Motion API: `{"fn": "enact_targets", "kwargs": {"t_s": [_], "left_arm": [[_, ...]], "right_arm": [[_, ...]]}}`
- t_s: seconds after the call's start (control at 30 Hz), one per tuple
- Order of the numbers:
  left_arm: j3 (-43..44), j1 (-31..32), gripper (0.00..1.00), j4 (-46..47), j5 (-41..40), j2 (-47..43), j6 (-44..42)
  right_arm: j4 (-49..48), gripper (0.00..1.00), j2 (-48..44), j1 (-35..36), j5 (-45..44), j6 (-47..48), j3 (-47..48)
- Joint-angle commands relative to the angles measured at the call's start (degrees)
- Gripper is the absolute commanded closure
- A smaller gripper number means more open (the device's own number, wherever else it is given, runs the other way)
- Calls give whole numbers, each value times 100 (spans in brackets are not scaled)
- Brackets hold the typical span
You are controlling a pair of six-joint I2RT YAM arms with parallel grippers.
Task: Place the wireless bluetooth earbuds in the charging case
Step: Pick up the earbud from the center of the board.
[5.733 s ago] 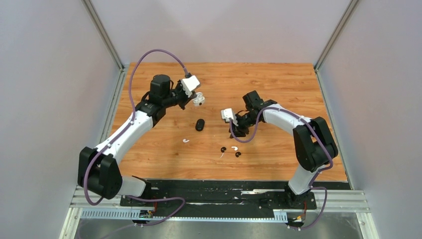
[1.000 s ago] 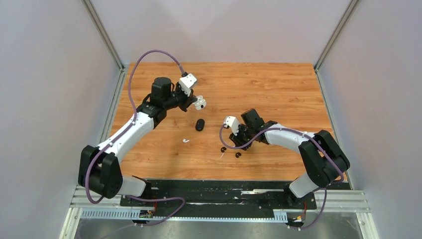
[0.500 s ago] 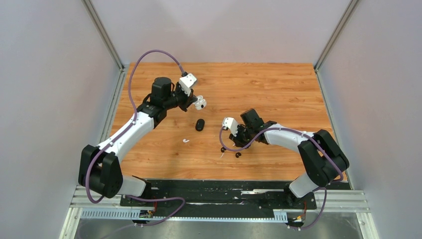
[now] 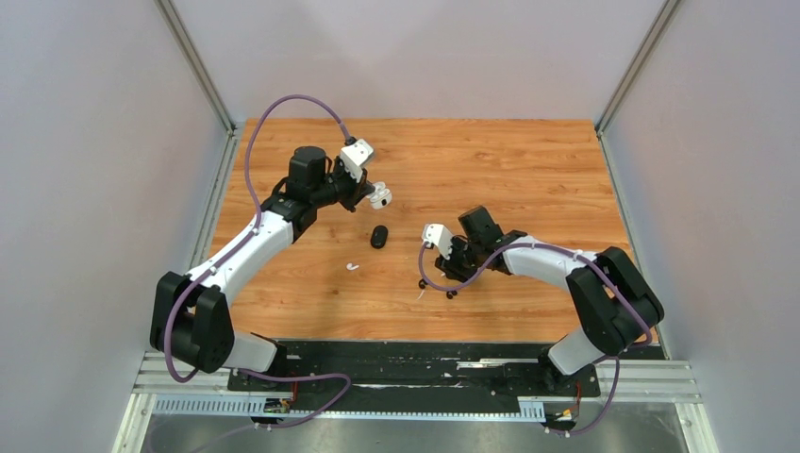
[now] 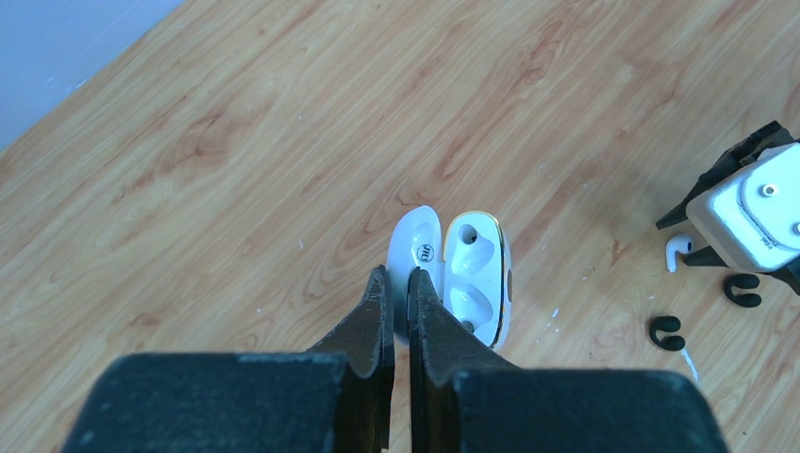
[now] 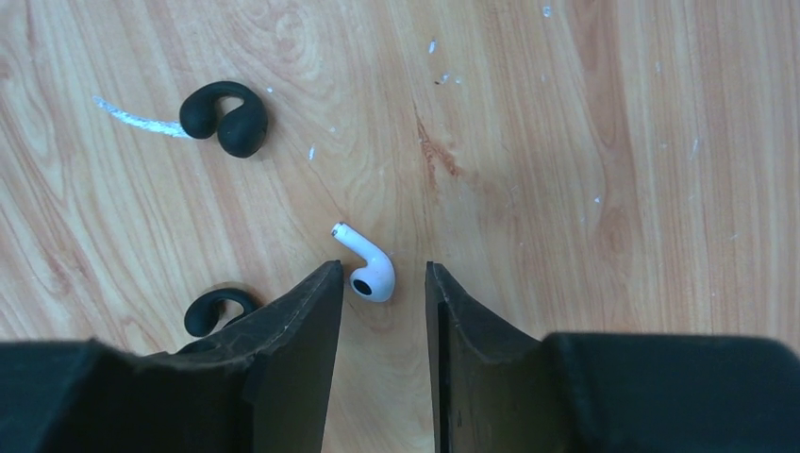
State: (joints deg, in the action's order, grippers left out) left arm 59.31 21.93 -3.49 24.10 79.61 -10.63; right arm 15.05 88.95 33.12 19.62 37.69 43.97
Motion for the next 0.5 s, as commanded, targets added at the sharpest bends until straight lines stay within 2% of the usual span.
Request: {"fn": "enact_targets", "kwargs": {"t_s": [0.0,0.27,0.47], "left_arm": [[54,-31,100,369,93,-8,60],[55,-31,100,375,96,-12,80],[54,-27,100,239,88,-16,125]], "right_arm": [[454,62,-59,-107,444,598,-282],[631,60,178,-386,636,976,-109],[734,65,329,-478,770,1160,-18]]}}
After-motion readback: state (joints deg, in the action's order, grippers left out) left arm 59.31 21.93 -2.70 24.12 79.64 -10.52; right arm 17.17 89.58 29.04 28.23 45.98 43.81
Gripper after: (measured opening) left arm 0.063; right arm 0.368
